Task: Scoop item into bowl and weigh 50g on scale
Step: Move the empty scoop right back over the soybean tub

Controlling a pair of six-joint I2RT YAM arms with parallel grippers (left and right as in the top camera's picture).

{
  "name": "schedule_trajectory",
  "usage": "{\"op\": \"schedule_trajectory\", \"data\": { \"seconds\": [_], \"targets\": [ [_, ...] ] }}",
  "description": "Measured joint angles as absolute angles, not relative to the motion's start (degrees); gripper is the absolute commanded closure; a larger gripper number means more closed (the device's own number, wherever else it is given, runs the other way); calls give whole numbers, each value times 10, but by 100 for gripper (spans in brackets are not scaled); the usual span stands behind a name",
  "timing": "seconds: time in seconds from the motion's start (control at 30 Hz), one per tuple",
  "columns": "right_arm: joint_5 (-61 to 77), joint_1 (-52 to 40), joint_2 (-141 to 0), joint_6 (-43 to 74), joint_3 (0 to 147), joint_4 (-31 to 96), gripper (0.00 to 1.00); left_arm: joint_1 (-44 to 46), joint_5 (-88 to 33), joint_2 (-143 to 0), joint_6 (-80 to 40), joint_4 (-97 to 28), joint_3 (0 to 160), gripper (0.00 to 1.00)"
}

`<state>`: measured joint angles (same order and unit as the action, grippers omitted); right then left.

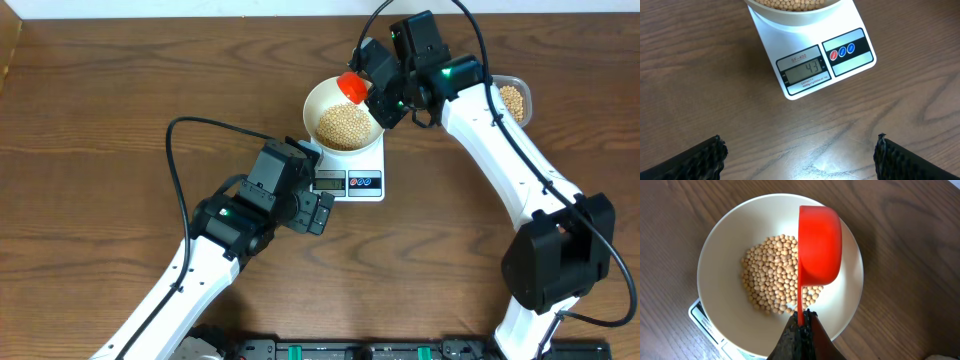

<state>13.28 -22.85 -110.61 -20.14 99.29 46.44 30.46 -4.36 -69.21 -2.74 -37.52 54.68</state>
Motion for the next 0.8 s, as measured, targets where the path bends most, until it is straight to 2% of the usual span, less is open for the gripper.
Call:
{"op": "schedule_trajectory", "data": {
  "seconds": [0.8],
  "targets": [
    [150, -218, -1100, -192, 993, 449, 99, 305, -44, -692, -27, -375, 547, 4]
  ]
}}
